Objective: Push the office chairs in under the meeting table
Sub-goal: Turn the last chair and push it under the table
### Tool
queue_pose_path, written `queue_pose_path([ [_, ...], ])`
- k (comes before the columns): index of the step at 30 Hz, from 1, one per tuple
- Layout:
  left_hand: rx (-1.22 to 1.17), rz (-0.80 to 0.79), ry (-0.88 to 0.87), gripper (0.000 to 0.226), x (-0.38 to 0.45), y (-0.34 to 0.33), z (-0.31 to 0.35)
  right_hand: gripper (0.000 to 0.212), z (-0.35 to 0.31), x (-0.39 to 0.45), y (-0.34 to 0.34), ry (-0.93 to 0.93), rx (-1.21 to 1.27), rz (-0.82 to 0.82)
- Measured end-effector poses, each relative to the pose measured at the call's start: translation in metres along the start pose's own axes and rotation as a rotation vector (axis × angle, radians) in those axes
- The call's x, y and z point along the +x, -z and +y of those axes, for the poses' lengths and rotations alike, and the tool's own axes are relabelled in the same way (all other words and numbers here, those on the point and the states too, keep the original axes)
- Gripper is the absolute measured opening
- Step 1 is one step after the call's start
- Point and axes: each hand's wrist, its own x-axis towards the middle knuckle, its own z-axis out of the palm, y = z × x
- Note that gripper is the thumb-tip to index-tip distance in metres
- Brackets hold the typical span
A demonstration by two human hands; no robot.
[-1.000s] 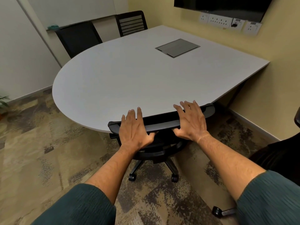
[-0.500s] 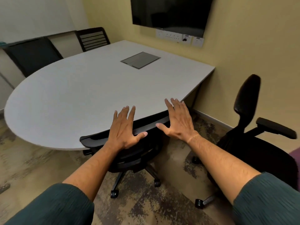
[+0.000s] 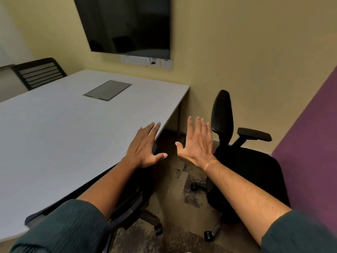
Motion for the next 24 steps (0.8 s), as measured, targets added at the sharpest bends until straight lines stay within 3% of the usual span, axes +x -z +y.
queue_pose_path([
  [24, 0.052, -0.188, -0.365, 0.111, 0.269, -0.088, 0.009, 0.106, 0.091, 0.106, -0.06, -0.351, -0.022, -0.128],
])
